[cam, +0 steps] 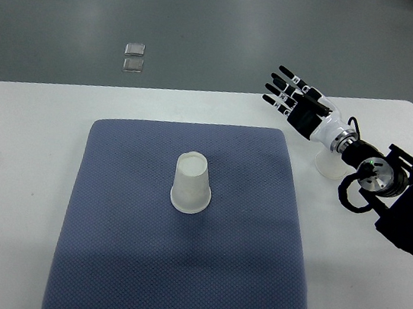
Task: Stack paper cups
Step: 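Move the right hand toward the second white paper cup beside the mat, then lower the right hand over the white cup beside the mat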
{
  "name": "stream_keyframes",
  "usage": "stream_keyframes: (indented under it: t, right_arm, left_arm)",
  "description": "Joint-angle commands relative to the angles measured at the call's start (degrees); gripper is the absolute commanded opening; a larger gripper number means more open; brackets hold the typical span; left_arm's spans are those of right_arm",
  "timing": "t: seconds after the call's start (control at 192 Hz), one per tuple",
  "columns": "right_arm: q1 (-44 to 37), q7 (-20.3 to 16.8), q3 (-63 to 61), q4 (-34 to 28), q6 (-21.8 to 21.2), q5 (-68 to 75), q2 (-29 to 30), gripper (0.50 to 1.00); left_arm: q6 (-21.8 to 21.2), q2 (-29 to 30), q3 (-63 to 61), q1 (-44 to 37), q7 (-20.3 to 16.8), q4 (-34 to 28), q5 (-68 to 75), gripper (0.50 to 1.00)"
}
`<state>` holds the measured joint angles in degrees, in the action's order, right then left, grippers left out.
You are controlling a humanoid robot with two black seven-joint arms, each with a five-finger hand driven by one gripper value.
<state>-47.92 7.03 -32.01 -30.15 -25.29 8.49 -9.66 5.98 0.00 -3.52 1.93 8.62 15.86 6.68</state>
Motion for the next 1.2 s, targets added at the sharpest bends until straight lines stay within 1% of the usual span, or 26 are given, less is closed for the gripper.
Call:
stream_keyframes:
  t: [0.0, 0.406, 0.739, 0.869, 0.963, 1.057, 1.135, 1.197]
  right_arm:
    - [0.02, 0.0, 0.02, 0.0, -0.03, -0.05, 0.0, 0.926]
    - [0.02, 0.0, 0.55, 0.0, -0.03, -0.23, 0.0, 0.926]
    - [-1.04, -0.18, 0.55, -0.09, -0.82, -4.45, -0.88, 0.926]
    - [-4.11, -1.41, 0.64, -0.26, -0.91, -10.16, -2.55, 0.926]
    - [-7.81, -2.72, 1.17, -0.79, -1.17, -14.91, -5.45, 0.926]
    - [-13.34, -3.43, 8.46, -1.93, -2.84, -16.75, -8.97, 0.926]
    - [-20.45, -3.43, 21.36, -2.9, -4.51, -16.84, -11.69, 0.926]
    - [-26.08, -3.43, 31.91, -4.13, -5.47, -17.02, -12.75, 0.926]
  left_arm:
    - [-0.01, 0.0, 0.0, -0.08, -0.01, 0.04, 0.0, 1.0]
    - [-0.01, 0.0, 0.09, 0.0, -0.01, 0.04, 0.0, 1.0]
    - [-0.01, 0.0, 0.0, 0.0, -0.1, 0.48, 0.0, 1.0]
    - [-0.01, 0.0, 0.0, 0.0, -0.1, 0.48, 0.0, 1.0]
    - [0.08, 0.0, 0.0, 0.0, -0.1, 0.48, 0.0, 1.0]
    - [0.08, 0.0, 0.0, 0.0, -0.19, 0.48, 0.0, 1.0]
    - [0.08, 0.0, 0.0, 0.0, -0.19, 0.48, 0.0, 1.0]
    - [0.08, 0.0, 0.0, 0.09, -0.19, 0.48, 0.0, 1.0]
